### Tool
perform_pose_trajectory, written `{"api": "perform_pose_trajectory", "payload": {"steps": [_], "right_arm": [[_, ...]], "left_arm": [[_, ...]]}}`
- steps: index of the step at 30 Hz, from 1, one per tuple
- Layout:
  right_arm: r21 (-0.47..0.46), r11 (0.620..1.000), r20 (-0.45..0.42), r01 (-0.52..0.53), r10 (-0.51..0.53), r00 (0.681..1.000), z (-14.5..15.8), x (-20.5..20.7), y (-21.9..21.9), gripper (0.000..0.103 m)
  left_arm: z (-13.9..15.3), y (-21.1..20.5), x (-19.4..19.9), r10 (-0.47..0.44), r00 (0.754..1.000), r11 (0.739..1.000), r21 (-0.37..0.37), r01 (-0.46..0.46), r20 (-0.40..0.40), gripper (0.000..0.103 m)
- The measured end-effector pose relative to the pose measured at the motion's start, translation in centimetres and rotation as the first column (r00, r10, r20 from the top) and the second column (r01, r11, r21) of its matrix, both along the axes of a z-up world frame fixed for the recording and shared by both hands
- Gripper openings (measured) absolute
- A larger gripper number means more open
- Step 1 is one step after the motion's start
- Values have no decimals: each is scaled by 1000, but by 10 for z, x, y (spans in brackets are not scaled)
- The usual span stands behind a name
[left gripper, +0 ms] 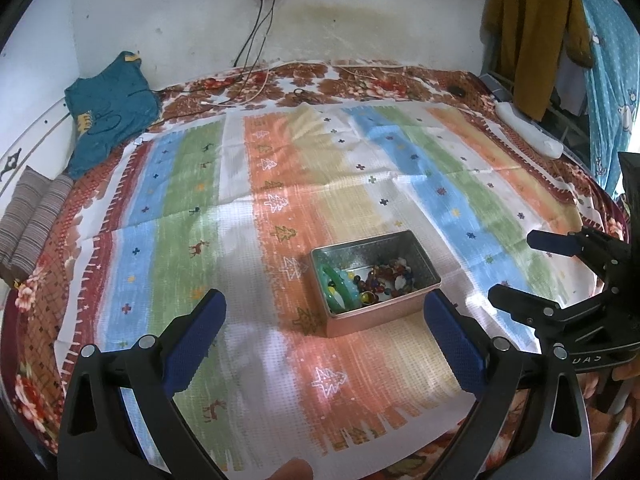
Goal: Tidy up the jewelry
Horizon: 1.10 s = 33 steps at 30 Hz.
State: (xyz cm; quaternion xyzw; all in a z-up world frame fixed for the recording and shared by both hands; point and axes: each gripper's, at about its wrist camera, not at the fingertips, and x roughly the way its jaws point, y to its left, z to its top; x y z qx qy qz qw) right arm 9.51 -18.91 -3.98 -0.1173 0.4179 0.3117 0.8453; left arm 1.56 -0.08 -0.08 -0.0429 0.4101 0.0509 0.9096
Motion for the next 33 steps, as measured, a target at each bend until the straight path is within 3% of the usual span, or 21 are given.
{"api": "perform_pose_trajectory", "payload": {"steps": [33], "right_arm": [[16, 1000, 5, 9, -9, 1000, 0, 1, -5, 95]], "left_arm": [[1, -13, 0, -18, 1000, 1000, 3, 18, 5, 97]]}}
